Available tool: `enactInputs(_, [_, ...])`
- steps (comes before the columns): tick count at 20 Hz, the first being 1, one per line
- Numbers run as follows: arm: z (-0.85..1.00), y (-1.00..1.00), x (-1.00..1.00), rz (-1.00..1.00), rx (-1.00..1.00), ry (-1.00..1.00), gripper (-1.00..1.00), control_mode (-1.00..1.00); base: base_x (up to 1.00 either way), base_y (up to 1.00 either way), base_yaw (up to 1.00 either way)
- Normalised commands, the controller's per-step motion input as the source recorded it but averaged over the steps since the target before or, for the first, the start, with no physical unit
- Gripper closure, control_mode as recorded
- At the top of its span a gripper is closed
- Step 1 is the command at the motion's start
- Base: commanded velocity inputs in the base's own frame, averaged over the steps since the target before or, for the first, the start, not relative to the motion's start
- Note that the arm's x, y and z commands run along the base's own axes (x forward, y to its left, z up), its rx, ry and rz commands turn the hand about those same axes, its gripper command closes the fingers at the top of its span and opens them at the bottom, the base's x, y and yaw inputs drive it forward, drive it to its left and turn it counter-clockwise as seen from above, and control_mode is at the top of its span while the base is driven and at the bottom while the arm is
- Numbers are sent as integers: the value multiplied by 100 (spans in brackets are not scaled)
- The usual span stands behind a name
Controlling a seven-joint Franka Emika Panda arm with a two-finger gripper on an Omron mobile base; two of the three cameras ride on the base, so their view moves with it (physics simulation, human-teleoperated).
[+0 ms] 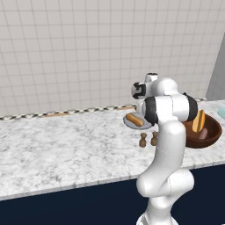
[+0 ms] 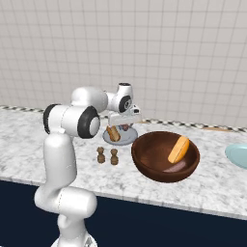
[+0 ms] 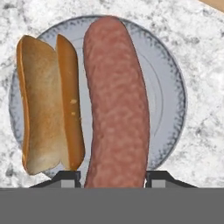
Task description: Place one bun and one sausage from the bowl on each plate.
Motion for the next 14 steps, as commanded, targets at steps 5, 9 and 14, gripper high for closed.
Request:
enactInputs(5, [-30,11,2,3,0,-1,100,-100,0,0,0])
enactInputs(9, [-17,-2,0,0,0,-9,100,-100,0,0,0])
enactInputs(14, [-3,0,0,0,0,-2,-100,-100,0,0,0])
